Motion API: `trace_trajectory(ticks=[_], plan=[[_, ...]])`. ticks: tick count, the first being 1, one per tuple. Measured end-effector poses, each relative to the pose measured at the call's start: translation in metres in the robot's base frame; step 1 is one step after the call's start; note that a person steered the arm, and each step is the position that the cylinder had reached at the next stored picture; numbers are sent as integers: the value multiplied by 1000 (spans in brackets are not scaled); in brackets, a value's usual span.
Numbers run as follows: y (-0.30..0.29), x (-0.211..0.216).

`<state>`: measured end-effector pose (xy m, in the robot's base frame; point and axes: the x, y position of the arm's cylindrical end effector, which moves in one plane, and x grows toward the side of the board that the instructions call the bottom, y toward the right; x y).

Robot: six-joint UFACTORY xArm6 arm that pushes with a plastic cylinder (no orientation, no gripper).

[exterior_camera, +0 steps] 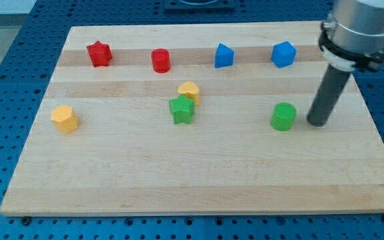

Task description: Push green circle into the right of green star and yellow heart

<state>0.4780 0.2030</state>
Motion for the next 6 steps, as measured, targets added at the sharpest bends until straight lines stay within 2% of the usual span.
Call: trace_trajectory(ticks=[1,3,4,5,6], plan=[[-5,18],[-54,14],[-22,34],[36,42],[44,40]])
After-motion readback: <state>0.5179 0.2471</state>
